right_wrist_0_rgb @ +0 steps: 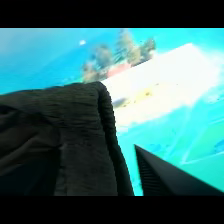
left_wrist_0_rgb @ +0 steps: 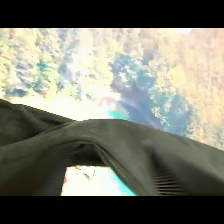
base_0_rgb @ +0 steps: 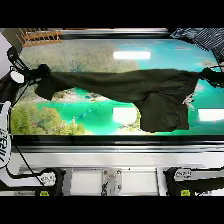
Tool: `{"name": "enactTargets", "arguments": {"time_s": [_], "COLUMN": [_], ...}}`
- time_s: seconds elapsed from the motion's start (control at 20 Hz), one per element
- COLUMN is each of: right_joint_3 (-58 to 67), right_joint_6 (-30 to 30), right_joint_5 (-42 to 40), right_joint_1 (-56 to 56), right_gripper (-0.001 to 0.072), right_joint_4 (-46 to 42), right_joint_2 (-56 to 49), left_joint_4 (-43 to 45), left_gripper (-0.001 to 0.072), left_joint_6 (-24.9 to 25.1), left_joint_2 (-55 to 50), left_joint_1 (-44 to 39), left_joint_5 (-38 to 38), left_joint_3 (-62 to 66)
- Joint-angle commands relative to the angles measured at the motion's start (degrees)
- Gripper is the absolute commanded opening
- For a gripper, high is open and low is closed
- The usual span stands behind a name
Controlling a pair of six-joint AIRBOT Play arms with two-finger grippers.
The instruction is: Fold the clothes and pants, and hang the long-sleeved shirts on hangers.
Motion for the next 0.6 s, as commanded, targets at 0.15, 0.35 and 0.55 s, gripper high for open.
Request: {"name": "enactTargets", "arguments": {"time_s": [0.15, 0.35, 0.55], "right_joint_3": [-0.44, -11.28, -28.76], "right_joint_6": [-0.13, 0.00, 1.22], "right_joint_5": [7.45, 14.16, 15.19], "right_joint_1": [-3.78, -6.91, -8.52], "right_gripper": [0.0586, 0.0586, 0.0586], "right_joint_4": [-1.97, -5.51, -5.44], "right_joint_2": [7.02, 15.52, 23.04], "left_joint_4": [-0.07, -0.79, -12.09], "left_gripper": [0.0612, 0.0612, 0.0612], "left_joint_6": [-1.73, -1.99, -2.97], "left_joint_2": [-3.08, 0.00, -1.88], "left_joint_1": [-1.64, -9.31, -20.55], "left_joint_5": [-9.31, -11.50, -6.97], "left_joint_3": [4.90, -5.92, -14.08]}}
